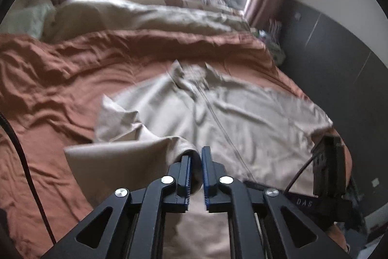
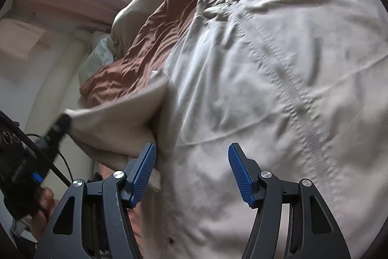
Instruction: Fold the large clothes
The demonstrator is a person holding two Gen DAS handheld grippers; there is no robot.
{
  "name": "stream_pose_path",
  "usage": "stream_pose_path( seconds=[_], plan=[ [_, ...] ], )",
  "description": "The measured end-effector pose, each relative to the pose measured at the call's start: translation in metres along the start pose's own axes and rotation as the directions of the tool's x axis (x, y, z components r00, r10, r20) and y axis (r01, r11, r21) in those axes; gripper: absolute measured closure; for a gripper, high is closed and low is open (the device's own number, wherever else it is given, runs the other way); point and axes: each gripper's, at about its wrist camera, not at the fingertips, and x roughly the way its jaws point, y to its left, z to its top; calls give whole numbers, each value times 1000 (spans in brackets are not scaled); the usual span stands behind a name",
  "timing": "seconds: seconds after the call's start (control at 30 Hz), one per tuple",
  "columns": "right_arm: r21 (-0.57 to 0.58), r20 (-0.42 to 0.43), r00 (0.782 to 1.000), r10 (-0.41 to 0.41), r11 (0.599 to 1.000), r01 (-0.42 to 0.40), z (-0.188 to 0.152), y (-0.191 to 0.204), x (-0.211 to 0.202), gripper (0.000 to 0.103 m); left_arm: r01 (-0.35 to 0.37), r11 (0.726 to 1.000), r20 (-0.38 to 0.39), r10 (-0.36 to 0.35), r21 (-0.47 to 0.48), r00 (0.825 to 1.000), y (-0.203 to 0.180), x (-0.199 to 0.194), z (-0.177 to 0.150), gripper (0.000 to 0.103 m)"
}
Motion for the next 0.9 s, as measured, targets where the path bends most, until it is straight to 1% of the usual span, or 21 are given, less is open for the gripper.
stream_pose_path(
  seconds=[0.03, 0.1, 0.13, 0.2, 0.27, 0.4, 0.47, 0.53, 0.63, 0.73, 0.77, 0.8, 0.9],
  plan=[
    [-3, 12, 1000, -19, 1000, 19, 1, -1, -4, 43, 33, 999, -30, -33, -15, 999, -2, 6, -2, 82],
    [-5, 17, 999, -34, 999, 34, 2, 0, -7, 43, 76, 997, -55, -77, -26, 996, -6, 8, -5, 55],
    [-4, 15, 999, -31, 1000, 31, 2, 0, -8, 43, 88, 996, -58, -89, -20, 994, -10, 4, -6, 48],
    [-12, 13, 999, -40, 999, 40, 2, 1, -9, 43, 84, 996, -57, -84, 0, 995, -16, -4, -8, 30],
    [-10, 19, 999, -46, 999, 46, 3, 1, -10, 43, 60, 998, -42, -59, 29, 997, -19, -19, -10, 21],
    [-27, 53, 998, -45, 999, 47, 4, 5, -16, 43, 20, 999, -11, -20, 25, 1000, -7, -43, -11, 21],
    [-57, 72, 996, -43, 997, 47, 2, 10, -18, 43, -41, 999, 16, 41, 9, 999, 6, -56, -15, 21],
    [-103, 68, 997, -46, 993, 53, -2, 19, -14, 43, -124, 992, 24, 125, -17, 992, 22, -64, -24, 21],
    [-176, 37, 998, -45, 983, 50, -12, 34, 2, 43, -175, 982, 11, 177, -71, 984, 48, -67, -42, 21],
    [-256, 17, 997, -69, 964, 71, -23, 51, 21, 43, -208, 970, -11, 208, -124, 978, 75, -63, -64, 29],
    [-281, 6, 997, -76, 957, 75, -25, 57, 27, 43, -213, 967, -22, 212, -141, 977, 83, -61, -71, 33],
    [-314, -6, 996, -88, 946, 82, -29, 65, 35, 43, -217, 963, -33, 214, -160, 976, 90, -59, -78, 37],
    [-400, -32, 990, -134, 910, 110, -40, 84, 58, 43, -215, 953, -70, 204, -215, 976, 115, -47, -102, 45]
  ],
)
